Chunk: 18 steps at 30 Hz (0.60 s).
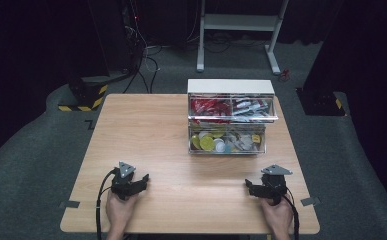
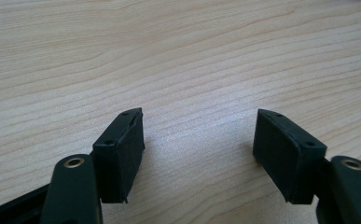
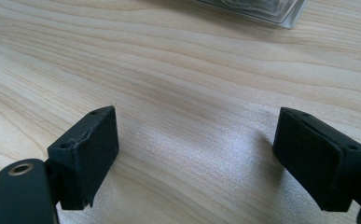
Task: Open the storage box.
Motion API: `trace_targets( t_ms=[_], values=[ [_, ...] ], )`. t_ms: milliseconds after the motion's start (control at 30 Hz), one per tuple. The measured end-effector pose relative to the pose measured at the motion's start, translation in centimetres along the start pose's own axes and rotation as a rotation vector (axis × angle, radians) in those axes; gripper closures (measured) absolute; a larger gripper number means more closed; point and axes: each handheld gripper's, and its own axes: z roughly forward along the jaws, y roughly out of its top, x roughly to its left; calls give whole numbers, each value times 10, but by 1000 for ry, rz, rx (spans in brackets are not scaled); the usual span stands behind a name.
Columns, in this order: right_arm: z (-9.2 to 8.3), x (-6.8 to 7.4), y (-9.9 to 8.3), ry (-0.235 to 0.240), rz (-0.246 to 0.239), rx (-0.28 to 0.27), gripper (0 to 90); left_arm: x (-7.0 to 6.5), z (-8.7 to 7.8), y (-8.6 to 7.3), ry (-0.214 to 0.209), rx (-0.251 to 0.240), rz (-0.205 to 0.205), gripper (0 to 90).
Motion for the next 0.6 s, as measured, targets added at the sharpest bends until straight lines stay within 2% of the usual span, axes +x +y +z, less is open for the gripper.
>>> trace_targets(
  t_ms=[600],
  values=[
    [1, 1, 1, -9, 1, -2, 133, 1, 0, 0, -9, -1, -7, 328]
  ],
)
